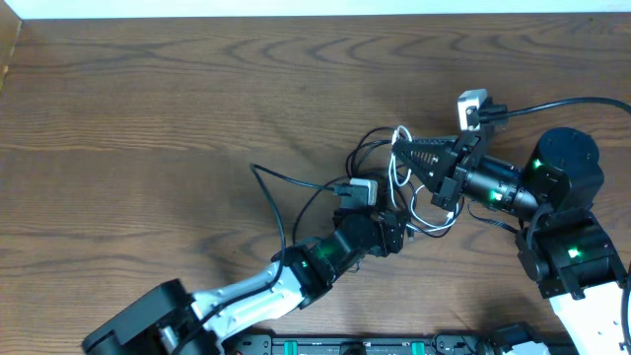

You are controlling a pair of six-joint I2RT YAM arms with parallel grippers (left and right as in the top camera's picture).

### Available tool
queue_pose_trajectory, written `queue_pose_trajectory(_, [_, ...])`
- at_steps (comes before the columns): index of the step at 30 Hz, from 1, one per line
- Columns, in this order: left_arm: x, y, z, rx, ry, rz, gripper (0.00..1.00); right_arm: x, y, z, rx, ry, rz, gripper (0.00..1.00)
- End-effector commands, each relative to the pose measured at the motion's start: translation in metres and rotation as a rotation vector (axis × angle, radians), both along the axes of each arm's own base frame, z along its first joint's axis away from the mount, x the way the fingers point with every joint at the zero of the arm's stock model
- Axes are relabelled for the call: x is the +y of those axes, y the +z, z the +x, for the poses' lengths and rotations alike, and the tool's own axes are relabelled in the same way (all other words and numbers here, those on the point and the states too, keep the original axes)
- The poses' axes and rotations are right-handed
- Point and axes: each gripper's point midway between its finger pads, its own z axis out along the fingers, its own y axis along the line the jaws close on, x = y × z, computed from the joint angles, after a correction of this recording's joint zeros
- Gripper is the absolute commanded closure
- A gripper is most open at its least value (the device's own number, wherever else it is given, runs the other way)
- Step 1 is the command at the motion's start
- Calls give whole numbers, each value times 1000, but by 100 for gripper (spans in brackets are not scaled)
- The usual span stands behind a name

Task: Untangle cables

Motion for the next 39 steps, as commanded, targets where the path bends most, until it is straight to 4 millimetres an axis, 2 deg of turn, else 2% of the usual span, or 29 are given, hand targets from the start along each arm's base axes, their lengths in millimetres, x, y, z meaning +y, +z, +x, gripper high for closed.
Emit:
queue_pose_trajectory(1, [-4, 2, 1, -12, -12, -4, 21, 0, 0, -1, 13, 7, 5, 98])
queue_pose_trajectory(5, [-7, 4, 0, -18, -19, -16, 24, 0, 0, -1, 13, 7, 5, 98])
queue_pose_trajectory(10, [-9, 5, -3, -20, -27, -21, 48, 0, 0, -1, 13, 7, 5, 98])
queue_pose_trajectory(24, [-15, 19, 2, -54, -21, -74, 50, 0, 0, -2, 14, 7, 5, 98])
queue_pose_trajectory(31, [-16, 15, 2, -50, -21, -68, 54, 0, 0, -2, 14, 7, 5, 99])
queue_pose_trajectory(34, [-16, 12, 3, -49, -22, -66, 59, 0, 0, -1, 14, 7, 5, 99])
queue_pose_trajectory(39, [-19, 10, 5, -56, -22, -77, 59, 0, -2, 0, 20, 7, 3, 98])
